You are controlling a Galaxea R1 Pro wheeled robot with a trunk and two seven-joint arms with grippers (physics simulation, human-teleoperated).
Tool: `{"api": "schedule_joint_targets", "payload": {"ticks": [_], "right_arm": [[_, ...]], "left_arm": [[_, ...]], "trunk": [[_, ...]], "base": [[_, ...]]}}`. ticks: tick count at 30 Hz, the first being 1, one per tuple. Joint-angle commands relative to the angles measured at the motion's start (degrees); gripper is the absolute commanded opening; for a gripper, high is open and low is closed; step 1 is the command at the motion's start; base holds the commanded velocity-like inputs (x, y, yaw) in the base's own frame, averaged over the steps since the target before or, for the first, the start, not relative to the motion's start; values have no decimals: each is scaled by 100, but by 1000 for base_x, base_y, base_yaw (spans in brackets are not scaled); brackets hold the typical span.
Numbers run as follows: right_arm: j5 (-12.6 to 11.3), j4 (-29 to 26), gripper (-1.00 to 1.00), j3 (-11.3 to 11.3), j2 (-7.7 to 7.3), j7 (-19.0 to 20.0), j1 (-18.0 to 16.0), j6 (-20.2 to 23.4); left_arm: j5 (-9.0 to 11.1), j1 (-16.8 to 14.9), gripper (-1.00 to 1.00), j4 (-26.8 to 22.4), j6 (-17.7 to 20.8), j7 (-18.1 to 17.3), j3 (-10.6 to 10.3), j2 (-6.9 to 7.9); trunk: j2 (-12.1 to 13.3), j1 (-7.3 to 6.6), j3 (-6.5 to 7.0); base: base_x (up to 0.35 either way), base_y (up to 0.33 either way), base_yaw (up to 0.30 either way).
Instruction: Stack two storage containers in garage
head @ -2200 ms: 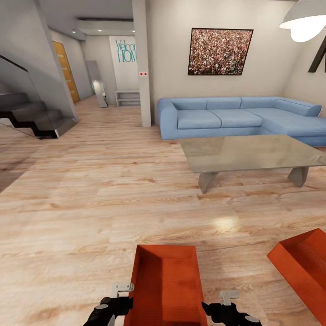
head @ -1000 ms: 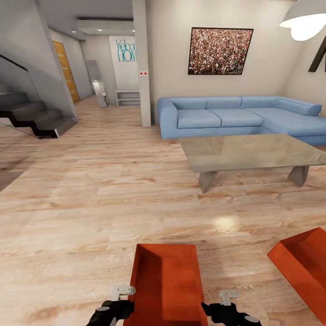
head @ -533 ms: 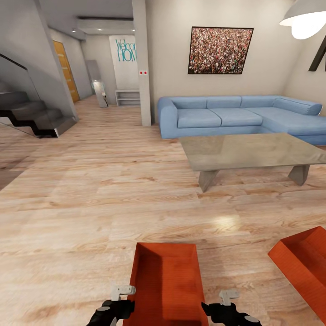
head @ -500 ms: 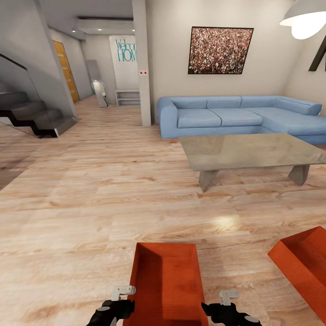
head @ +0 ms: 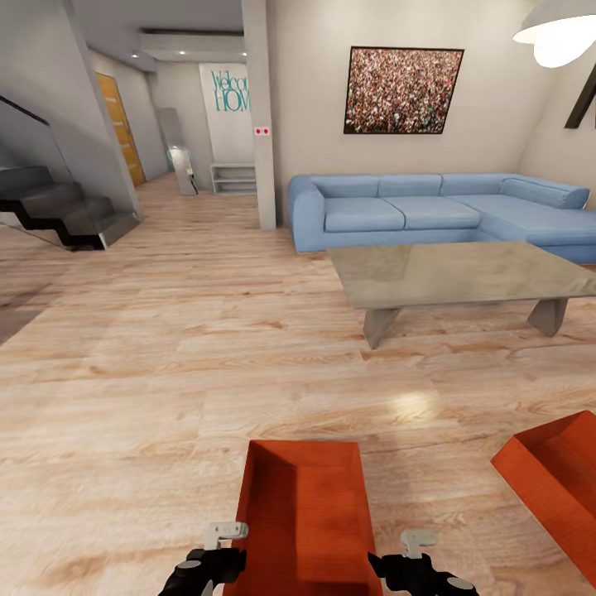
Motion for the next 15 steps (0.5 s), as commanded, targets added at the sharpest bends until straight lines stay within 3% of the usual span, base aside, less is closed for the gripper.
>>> {"api": "schedule_joint_targets", "payload": {"ticks": [1,15], "right_arm": [[-4,2,100,-38,2,41,-3,0],[-2,2,100,-38,2,40,-3,0]], "left_arm": [[21,-2,100,-9,31,40,-27,3],[25,-4,100,-6,33,40,-26,-3]], "trunk": [[-43,22,-23],[-84,44,-41]], "base": [[0,0,0],[0,0,0]]}}
